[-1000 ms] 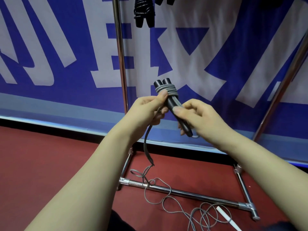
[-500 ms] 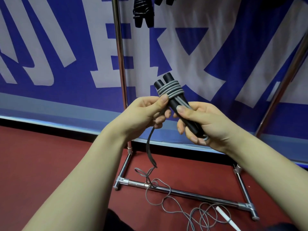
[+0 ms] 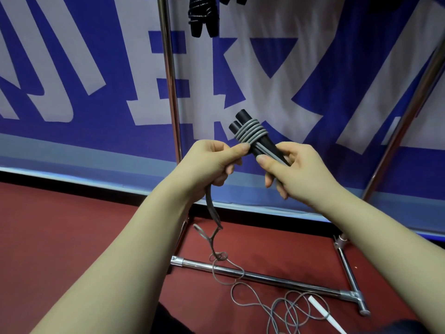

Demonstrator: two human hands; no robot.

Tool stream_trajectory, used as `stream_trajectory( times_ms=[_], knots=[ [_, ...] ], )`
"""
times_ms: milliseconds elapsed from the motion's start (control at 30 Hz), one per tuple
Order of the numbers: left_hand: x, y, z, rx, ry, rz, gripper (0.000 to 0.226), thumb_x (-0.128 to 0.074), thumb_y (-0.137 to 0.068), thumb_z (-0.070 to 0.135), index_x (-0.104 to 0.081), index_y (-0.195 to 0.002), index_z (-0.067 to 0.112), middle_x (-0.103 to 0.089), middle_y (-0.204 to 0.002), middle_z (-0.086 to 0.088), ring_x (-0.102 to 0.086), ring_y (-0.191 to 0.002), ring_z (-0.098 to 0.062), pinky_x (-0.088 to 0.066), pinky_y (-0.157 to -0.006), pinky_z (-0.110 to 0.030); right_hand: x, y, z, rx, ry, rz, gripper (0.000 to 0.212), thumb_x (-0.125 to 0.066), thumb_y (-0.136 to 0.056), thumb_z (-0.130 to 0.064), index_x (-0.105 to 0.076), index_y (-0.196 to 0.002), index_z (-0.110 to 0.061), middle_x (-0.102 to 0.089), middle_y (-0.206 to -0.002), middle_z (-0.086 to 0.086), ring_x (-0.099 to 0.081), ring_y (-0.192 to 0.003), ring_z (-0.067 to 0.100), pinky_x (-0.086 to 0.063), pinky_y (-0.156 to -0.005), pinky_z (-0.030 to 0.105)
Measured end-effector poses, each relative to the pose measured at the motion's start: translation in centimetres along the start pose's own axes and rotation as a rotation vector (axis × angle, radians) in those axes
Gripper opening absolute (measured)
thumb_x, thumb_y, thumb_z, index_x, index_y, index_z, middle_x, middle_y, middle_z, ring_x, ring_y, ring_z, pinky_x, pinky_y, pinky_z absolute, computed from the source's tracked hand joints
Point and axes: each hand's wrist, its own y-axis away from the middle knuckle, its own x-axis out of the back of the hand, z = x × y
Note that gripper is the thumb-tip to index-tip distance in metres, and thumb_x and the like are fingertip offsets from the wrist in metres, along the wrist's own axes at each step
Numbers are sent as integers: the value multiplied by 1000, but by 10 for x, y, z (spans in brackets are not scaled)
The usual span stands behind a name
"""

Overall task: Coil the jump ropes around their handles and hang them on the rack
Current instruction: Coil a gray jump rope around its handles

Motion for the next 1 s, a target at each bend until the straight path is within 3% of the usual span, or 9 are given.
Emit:
stream_trajectory(
  times_ms=[133,300,467,567,700,767,833,900,1000],
  knots=[
    [-4,2,0,-10,-15,-89,13,-62,-94,9,-62,-88,-2,-55,-59,-3,-39,-39,-10,-27,-37,-17,-2,-1,6,52,218,99,16,-64,-92,-24,-62,-86,-9,-64,-61,10,-49,-37,9,-42,-46,28],
    [-13,3,3,-11,-79,-36,15,-57,-91,2,-62,-78,-1,-50,-49,2,-32,-41,-10,-25,-39,-18,-8,2,9,164,531,187,24,-60,-94,-29,-55,-85,-7,-54,-62,8,-50,-61,35,-39,-55,38],
    [-18,1,4,30,-16,69,20,-64,-86,22,-64,-76,5,-46,-60,-6,-25,-49,-15,-20,-42,-22,-22,6,10,316,795,240,24,-59,-95,-18,-38,-85,-12,-41,-61,7,-33,-55,35,-24,-52,35],
    [-18,-1,-1,44,23,125,47,-73,-81,48,-71,-80,1,-48,-59,-3,-24,-45,-12,-21,-41,-20,-31,7,8,368,922,243,38,-82,-68,-1,-45,-72,-7,-41,-44,7,-36,-32,34,0,-48,19],
    [-18,-2,-7,6,-23,139,45,-72,-84,47,-63,-67,6,-45,-55,-2,-26,-41,-10,-25,-40,-17,-38,3,15,417,979,326,43,-89,-47,3,-52,-68,-2,-44,-39,6,-42,-25,30,4,-53,13],
    [-16,-2,-6,-15,-11,109,44,-69,-88,43,-58,-64,7,-42,-52,1,-26,-40,-9,-24,-41,-17,-36,4,18,434,954,338,35,-84,-60,-2,-53,-77,-2,-43,-46,4,-44,-32,33,-2,-45,18],
    [-12,-3,-6,-34,-5,96,41,-67,-90,40,-56,-68,7,-37,-58,-5,-25,-43,-11,-23,-43,-19,-34,9,13,334,869,205,24,-68,-83,-23,-53,-95,-8,-49,-64,-1,-50,-53,32,-27,-45,31],
    [-6,-4,-6,-49,4,78,39,-65,-92,37,-54,-68,8,-34,-62,-6,-24,-46,-12,-20,-44,-20,-30,10,8,107,424,58,26,-60,-88,-41,-58,-100,-18,-61,-70,-2,-57,-63,23,-43,-60,35],
    [-2,-2,-7,-83,58,-22,37,-57,-98,32,-52,-68,10,-35,-59,-4,-25,-45,-9,-21,-44,-18,-20,3,2,-128,-257,23,21,-59,-95,-28,-63,-97,-8,-69,-73,9,-60,-55,19,-49,-54,30]
  ],
)
